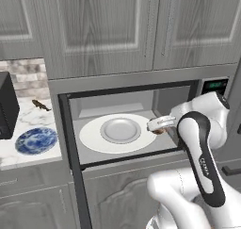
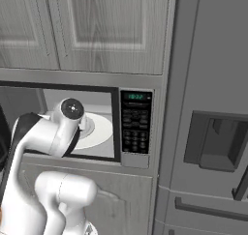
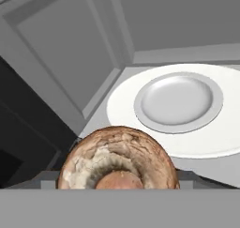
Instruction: Pick the mushroom from the counter and place it in the microwave.
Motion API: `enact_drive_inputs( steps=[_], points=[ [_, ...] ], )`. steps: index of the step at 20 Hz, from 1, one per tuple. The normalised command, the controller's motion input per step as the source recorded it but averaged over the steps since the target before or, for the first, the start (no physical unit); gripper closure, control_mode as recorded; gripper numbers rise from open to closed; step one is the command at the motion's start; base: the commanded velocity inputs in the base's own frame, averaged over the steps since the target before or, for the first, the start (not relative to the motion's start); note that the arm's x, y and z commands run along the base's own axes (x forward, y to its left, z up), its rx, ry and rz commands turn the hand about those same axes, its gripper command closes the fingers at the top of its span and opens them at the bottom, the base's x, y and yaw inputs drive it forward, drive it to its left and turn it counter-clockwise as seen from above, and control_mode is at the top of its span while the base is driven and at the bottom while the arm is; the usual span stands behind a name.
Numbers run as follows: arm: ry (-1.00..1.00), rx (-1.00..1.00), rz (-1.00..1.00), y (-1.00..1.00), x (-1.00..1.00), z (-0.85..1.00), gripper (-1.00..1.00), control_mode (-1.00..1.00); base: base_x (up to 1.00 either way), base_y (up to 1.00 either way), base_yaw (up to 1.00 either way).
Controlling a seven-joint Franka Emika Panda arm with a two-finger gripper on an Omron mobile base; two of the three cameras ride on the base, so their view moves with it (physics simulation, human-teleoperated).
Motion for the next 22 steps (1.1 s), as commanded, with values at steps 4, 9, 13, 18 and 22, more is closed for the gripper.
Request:
enact_drive_inputs(
  steps=[4, 9, 13, 18, 22],
  points=[
    [-0.2, 0.16, -0.06, 0.5, 0.29, -0.82, 1.0, -1.0, 0.0, 0.0, 0.0],
    [-0.19, 0.14, -0.07, 0.45, 0.4, -0.72, 1.0, -1.0, 0.0, 0.0, 0.0],
    [-0.05, 0.06, -0.06, 0.28, 0.36, -0.6, 1.0, -1.0, 0.0, 0.0, 0.0],
    [-0.01, 0.0, -0.06, 0.11, 0.47, -0.48, 1.0, -1.0, 0.0, 0.0, 0.0],
    [0.0, 0.0, -0.08, 0.01, 0.43, -0.16, 1.0, -1.0, 0.0, 0.0, 0.0]
  ],
)
